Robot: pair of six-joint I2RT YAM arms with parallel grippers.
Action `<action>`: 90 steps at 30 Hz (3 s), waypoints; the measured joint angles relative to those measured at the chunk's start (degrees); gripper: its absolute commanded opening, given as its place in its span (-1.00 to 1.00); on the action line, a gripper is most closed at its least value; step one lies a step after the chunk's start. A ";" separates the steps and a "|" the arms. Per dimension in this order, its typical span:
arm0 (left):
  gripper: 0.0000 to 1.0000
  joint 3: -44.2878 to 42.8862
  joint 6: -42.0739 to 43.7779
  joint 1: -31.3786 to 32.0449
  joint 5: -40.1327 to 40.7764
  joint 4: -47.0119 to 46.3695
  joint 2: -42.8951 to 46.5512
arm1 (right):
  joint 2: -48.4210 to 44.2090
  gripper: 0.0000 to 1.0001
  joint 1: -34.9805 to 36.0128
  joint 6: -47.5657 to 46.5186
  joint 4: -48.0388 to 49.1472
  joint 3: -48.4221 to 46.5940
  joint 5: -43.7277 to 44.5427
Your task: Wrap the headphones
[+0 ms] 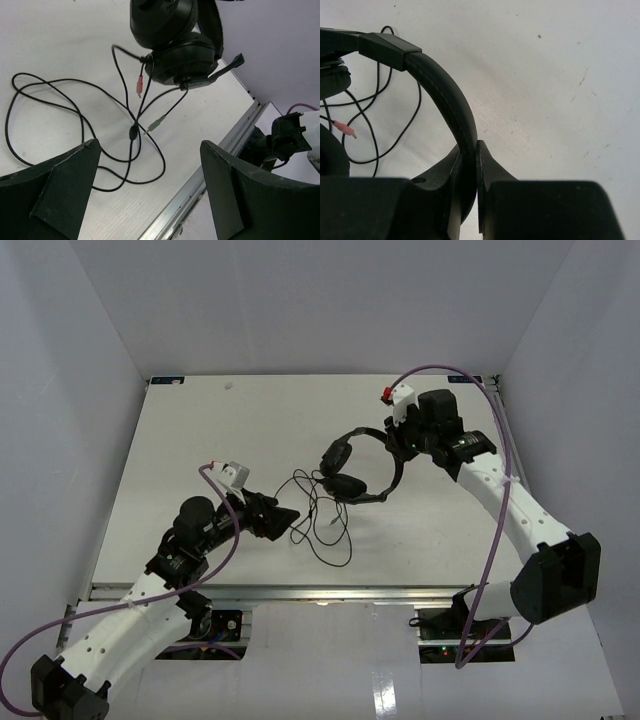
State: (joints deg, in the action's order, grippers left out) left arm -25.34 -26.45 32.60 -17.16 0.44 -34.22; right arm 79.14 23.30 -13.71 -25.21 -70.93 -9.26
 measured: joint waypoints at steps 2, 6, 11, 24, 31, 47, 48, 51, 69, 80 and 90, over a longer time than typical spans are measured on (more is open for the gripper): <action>0.83 -0.09 -0.31 0.15 -0.81 0.00 -2.01 | -2.98 -0.85 0.03 2.57 1.96 2.68 2.86; 0.85 -0.09 0.05 0.47 -2.95 -1.01 -3.99 | -7.27 -0.85 -0.24 5.74 4.69 6.80 7.57; 0.89 -0.09 3.08 0.63 -5.69 -6.39 -6.81 | -9.15 -0.85 -2.73 6.08 6.15 8.26 3.62; 0.96 -0.41 14.40 0.68 -8.02 -20.86 -21.76 | -14.33 -0.85 -3.83 -3.32 10.55 4.80 -1.97; 0.34 -0.65 15.01 1.01 -8.40 -27.98 -30.86 | -13.90 -0.85 -3.84 -2.83 10.77 4.72 -4.77; -1.00 -4.45 13.86 2.44 -7.09 -26.81 -24.35 | -13.16 -0.85 -5.66 0.96 10.36 4.72 0.88; -1.00 -4.63 13.96 2.45 -6.45 -24.93 -20.70 | -12.79 -0.85 -6.23 1.44 10.29 4.73 2.12; -1.00 -6.10 14.99 2.45 -2.68 -18.30 -8.52 | -11.69 -0.85 -7.68 3.02 10.16 4.90 4.92; -0.02 -21.20 9.48 -14.65 21.50 2.41 -35.57 | -17.76 -0.85 -10.78 4.74 9.06 6.05 -7.31; 0.96 -28.00 6.48 -20.77 9.79 6.70 -35.10 | -18.77 -0.85 -10.91 -2.00 8.17 4.11 -26.40; 0.96 -7.01 6.02 -20.03 -22.78 -21.99 -11.31 | -15.71 -0.85 -10.96 -7.97 4.56 0.96 -35.62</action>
State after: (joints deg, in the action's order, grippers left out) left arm -32.35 -20.44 12.57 -39.94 -21.55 -45.53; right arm 63.44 12.34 -21.68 -20.65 -69.98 -44.88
